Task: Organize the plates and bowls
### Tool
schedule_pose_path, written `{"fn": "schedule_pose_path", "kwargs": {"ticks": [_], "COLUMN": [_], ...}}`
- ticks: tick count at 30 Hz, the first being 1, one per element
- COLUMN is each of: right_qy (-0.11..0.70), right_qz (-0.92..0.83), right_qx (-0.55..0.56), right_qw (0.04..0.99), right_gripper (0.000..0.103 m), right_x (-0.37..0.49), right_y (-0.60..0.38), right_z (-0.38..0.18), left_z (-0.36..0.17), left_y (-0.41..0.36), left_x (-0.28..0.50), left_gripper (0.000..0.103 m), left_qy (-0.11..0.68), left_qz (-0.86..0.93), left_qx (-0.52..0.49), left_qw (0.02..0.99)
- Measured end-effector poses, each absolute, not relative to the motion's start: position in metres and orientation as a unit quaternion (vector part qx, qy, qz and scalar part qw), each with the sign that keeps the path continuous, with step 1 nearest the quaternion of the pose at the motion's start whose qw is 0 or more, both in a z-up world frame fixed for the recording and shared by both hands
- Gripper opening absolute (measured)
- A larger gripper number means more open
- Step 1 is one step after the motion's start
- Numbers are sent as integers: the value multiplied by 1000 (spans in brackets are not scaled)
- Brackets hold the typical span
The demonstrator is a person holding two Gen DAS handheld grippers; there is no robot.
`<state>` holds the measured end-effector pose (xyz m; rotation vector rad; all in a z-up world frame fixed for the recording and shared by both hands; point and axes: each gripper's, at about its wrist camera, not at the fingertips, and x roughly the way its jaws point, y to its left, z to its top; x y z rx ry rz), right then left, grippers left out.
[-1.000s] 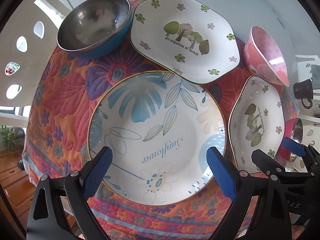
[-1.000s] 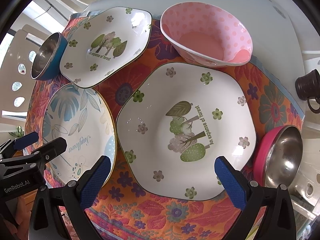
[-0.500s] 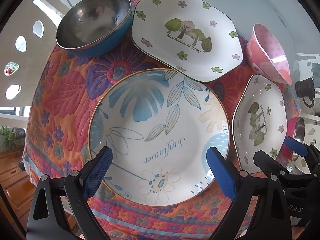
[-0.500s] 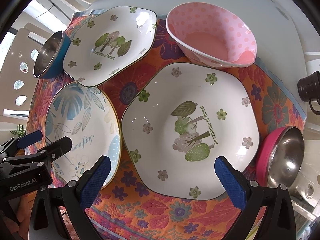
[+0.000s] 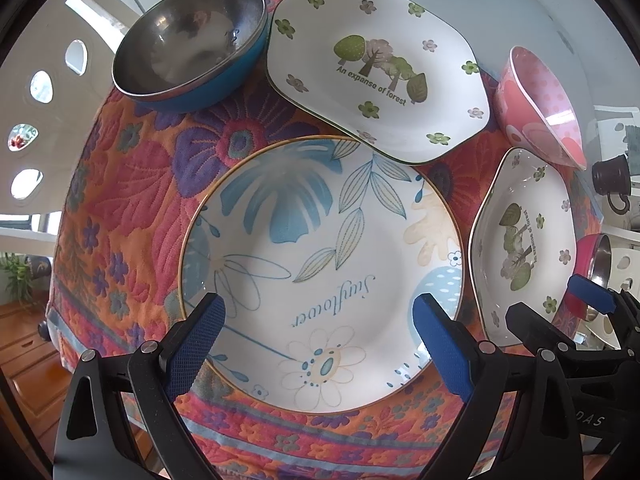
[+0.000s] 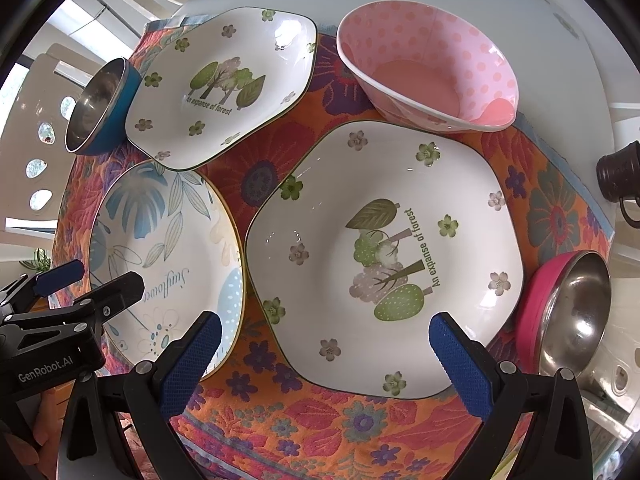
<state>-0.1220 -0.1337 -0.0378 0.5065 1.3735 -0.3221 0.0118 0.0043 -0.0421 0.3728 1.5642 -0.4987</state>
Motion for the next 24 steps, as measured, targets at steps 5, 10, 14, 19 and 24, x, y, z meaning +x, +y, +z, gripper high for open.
{"fn": "schedule_pose_path", "kwargs": {"ticks": [5, 10, 14, 19, 24], "right_qy": [624, 619, 588, 567, 574], "right_qz": [-145, -143, -150, -151, -128], "right_qx": [231, 232, 263, 298, 331], "right_qw": [732, 737, 750, 753, 738], "right_gripper": [103, 103, 103, 103, 103], "right_x": [-120, -113, -114, -128, -140], "right_y": [-132, -124, -114, -84, -43], "right_z": [-38, -37, -33, -39, -67], "left_z": [-44, -47, -50, -64, -84], "left_y": [7, 9, 17, 45, 74], "left_x": [15, 20, 26, 45, 67], "left_gripper": [94, 94, 94, 94, 94], "left_qy": [693, 696, 689, 687, 689], "left_qz": [-220, -224, -242, -243, -245], "left_qx": [165, 167, 177, 202, 229], "left_qw": [666, 662, 659, 654, 642]}}
